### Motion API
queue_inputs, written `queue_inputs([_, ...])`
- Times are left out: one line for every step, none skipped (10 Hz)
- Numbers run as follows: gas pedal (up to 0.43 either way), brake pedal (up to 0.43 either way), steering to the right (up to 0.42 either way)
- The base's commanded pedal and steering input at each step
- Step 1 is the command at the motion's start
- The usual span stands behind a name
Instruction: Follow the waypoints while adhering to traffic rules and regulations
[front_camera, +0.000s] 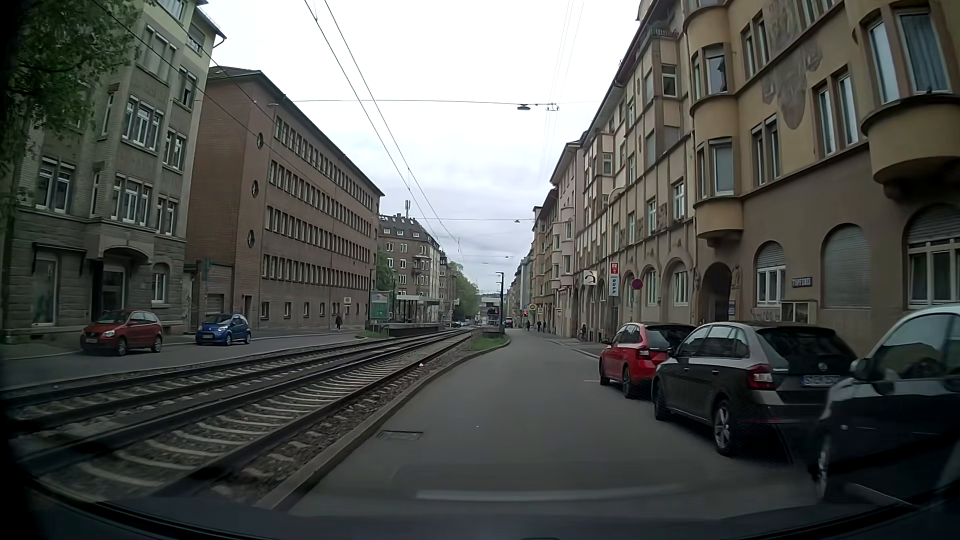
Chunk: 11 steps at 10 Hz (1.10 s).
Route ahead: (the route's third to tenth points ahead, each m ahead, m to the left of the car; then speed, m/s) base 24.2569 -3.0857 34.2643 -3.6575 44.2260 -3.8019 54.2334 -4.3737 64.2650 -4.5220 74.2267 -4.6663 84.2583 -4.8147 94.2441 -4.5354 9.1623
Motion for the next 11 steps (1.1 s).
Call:
queue_inputs([0.000,0.000,0.005])
queue_inputs([0.000,0.000,0.005])
queue_inputs([0.000,0.000,0.005])
queue_inputs([0.000,0.000,0.005])
queue_inputs([0.000,0.000,0.006])
queue_inputs([0.000,0.000,0.008])
queue_inputs([0.000,0.000,0.010])
queue_inputs([0.000,0.000,0.011])
queue_inputs([0.000,0.000,0.012])
queue_inputs([0.000,0.000,0.015])
queue_inputs([0.008,0.000,0.018])
